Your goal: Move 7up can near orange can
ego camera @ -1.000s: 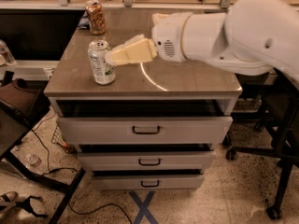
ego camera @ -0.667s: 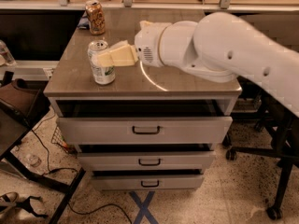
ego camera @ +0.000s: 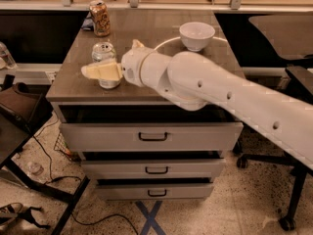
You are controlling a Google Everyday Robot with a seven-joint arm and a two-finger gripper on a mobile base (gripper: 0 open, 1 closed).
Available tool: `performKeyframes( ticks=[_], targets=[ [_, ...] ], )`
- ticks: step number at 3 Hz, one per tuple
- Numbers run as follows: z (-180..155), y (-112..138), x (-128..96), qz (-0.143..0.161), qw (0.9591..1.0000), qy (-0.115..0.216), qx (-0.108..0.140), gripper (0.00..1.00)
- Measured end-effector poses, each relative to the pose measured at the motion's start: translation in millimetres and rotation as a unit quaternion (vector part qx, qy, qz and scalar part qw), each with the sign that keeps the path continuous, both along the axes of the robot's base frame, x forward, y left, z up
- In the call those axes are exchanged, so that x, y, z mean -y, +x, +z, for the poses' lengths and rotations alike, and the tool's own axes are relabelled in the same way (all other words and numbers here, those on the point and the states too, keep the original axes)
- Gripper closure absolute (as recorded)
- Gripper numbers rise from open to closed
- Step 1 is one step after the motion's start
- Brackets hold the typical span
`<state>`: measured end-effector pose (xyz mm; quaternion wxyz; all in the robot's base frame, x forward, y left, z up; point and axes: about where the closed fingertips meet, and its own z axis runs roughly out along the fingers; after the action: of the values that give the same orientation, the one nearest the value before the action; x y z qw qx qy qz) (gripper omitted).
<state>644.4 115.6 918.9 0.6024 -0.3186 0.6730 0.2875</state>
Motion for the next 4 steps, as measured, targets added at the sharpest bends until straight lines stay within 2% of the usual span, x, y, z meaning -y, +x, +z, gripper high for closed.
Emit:
performKeyframes(
  ticks=[1,4],
  targets=[
    [-9.5,3.2,-18.9,-0.005,0.9995,0.030,-0.001,0.23],
    [-7.5,0.6,-27.4,0.000,0.9994,0.034,-0.001,0.94]
  ],
)
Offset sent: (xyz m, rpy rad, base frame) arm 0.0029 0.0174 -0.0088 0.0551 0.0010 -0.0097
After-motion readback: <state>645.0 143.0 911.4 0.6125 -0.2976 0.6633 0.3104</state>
